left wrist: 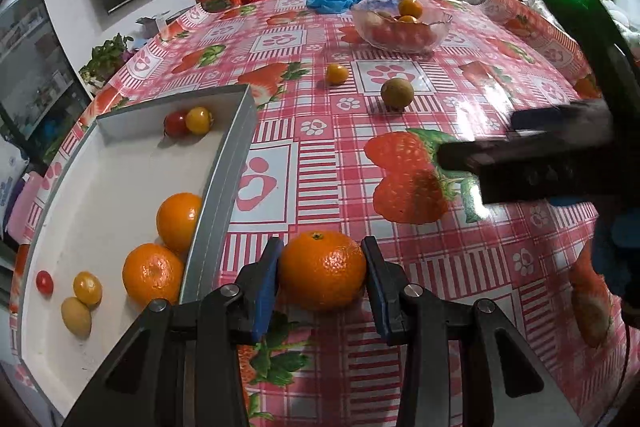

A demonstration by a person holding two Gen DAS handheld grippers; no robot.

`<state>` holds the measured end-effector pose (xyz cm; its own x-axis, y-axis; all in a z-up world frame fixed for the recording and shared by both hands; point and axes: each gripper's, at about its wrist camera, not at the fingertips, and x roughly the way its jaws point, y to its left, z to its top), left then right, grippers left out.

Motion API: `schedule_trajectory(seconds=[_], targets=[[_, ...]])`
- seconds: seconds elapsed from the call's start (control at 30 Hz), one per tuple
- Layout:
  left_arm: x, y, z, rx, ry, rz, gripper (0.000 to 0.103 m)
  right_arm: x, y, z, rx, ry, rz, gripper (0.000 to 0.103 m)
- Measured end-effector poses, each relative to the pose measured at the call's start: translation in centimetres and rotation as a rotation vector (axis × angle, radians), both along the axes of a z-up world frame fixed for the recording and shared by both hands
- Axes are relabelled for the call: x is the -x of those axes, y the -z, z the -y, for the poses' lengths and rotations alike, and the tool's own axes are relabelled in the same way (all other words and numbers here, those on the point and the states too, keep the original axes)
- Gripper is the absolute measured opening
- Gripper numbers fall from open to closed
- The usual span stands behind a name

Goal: Organize fruits
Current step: 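Grasp the brown round fruit with the right gripper while the left holds the tangerine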

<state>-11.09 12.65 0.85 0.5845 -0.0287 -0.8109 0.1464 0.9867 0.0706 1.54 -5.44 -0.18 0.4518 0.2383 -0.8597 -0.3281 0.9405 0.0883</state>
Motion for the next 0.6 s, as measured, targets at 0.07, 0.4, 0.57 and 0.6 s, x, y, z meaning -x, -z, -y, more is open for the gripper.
schedule_trajectory(seconds=[0.07, 0.4, 0.57, 0.6], targets=[[0.0, 0.0, -0.2, 0.014, -0.006, -0.004, 0.041, -1.1, 0.0, -1.2, 0.007, -0.011, 0.012, 0.097], [0.0, 0.0, -0.3, 0.028, -0.019, -0.004, 0.041, -2.1, -0.8, -3.2, 0.016, -0.024, 0.074, 0.029], [0.0, 0.1, -0.3, 0.029, -0.021, 0.000, 0.041, -0.8, -1.0, -0.5, -0.095, 0.011, 0.027, 0.029], [0.0, 0.1, -0.3, 0.029, -0.022, 0.001, 0.041, -0.1, -1.1, 0.2, -0.104, 0.016, 0.020, 0.029]])
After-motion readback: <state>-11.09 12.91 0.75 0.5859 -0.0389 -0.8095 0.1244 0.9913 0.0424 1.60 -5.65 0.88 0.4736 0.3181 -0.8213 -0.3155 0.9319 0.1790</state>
